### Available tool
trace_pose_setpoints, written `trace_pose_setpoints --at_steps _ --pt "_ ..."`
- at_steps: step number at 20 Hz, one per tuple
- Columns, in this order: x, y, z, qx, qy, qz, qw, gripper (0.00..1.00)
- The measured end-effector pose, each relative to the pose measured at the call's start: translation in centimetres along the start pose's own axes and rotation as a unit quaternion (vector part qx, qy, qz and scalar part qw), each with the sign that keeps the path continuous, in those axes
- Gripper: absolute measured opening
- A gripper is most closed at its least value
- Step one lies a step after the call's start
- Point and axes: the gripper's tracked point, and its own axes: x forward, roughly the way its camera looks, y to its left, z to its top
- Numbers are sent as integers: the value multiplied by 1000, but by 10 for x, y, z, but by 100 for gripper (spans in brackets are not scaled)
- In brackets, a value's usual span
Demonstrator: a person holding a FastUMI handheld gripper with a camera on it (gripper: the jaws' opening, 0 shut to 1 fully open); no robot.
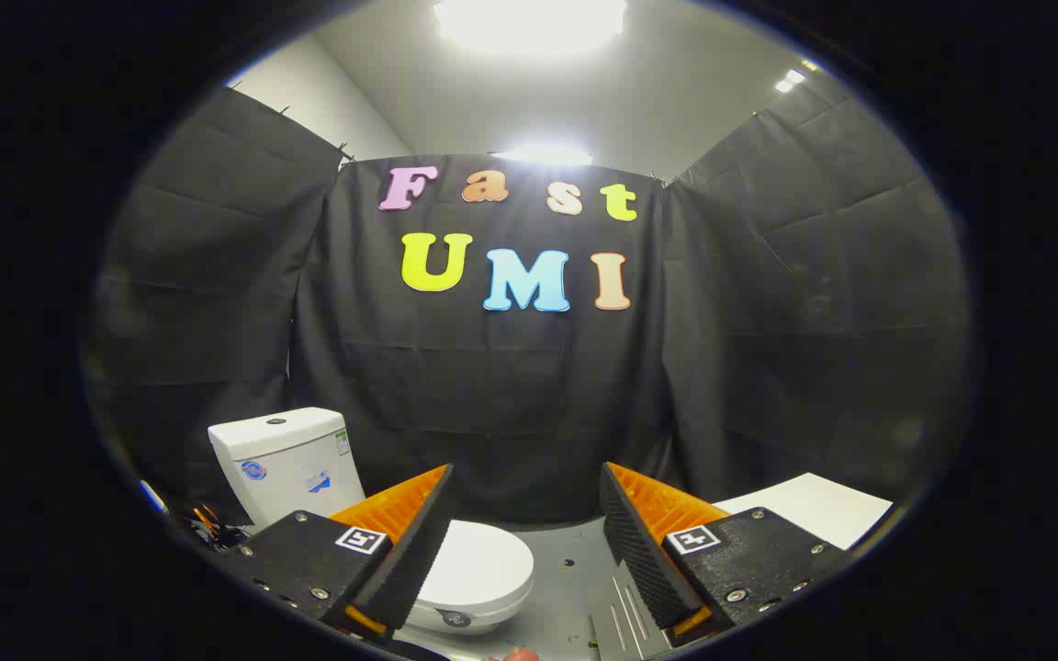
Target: Open the toilet lid.
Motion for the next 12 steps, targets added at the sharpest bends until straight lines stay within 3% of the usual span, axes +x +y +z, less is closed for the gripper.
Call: trace_pose_setpoints --at_steps 12 --pt "1 -14 -9 7 8 -8 1000 95"
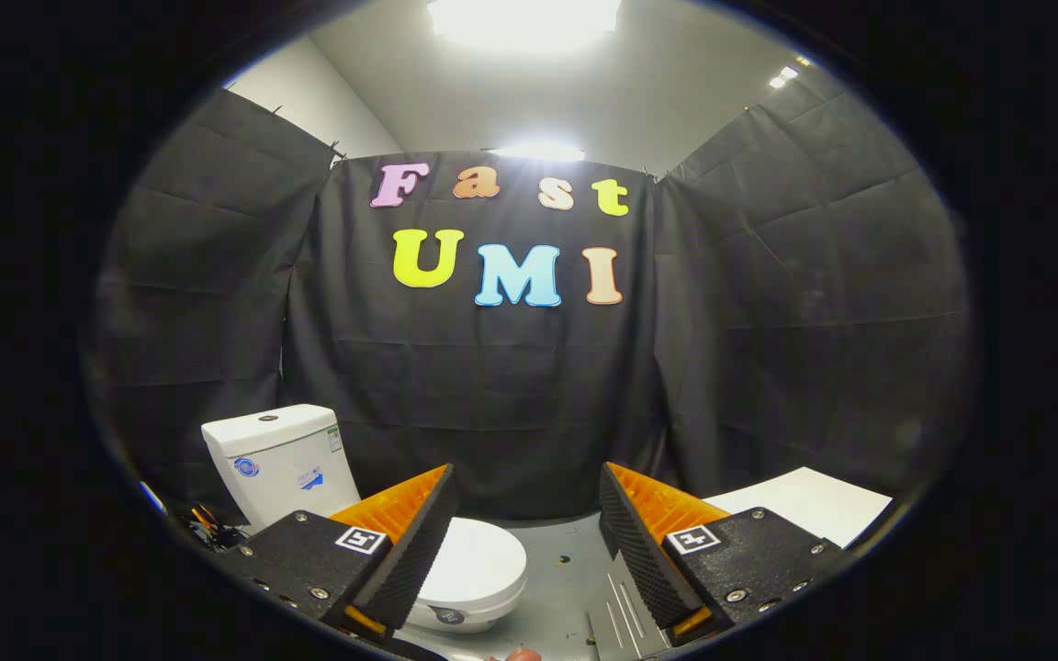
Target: Open the toilet lid.
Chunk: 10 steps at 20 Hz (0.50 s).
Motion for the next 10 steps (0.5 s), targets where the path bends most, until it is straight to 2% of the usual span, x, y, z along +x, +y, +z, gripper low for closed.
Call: trace_pose_setpoints --at_steps 10 --pt "1 -1 -2 -12 -10 -4 1000 95"
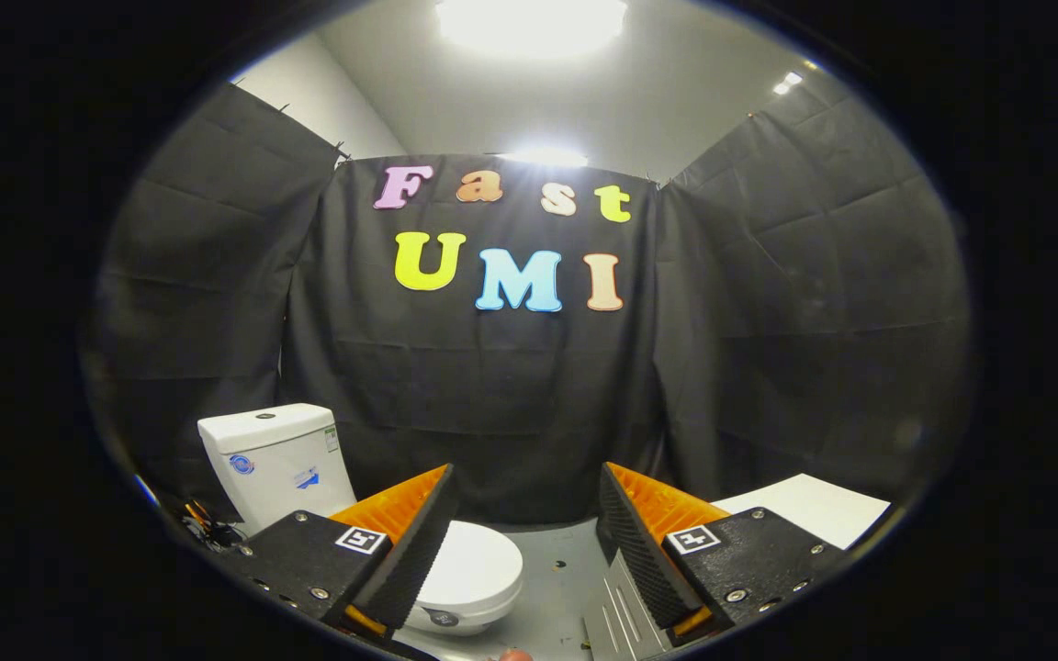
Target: Open the toilet lid.
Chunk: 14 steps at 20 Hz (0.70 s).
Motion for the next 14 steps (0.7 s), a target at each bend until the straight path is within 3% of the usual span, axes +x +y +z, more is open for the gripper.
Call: trace_pose_setpoints --at_steps 8,14 --pt "6 -2 -7 12 10 -1 1000 95" --pt "7 6 -9 59 5 17 998 95"
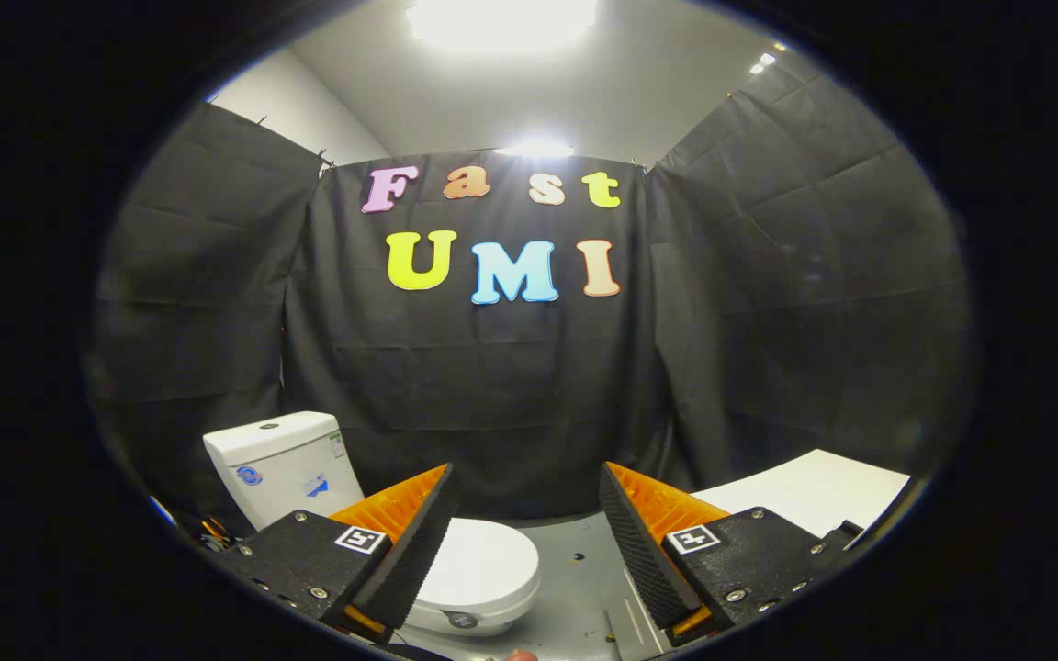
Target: Open the toilet lid.
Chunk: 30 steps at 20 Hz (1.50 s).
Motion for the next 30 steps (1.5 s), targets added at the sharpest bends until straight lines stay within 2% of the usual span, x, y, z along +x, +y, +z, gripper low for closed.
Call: trace_pose_setpoints --at_steps 4,12,15,19,21,24,30 --pt "3 -3 -5 42 0 2 999 95" --pt "10 -12 -32 71 25 -22 997 96" --pt "14 -1 -49 100 40 -9 994 97" --pt "21 11 -75 165 57 10 985 97" --pt "25 20 -90 210 64 25 975 96" --pt "28 24 -125 250 90 18 964 96" --pt "26 38 -175 290 125 -5 949 96"
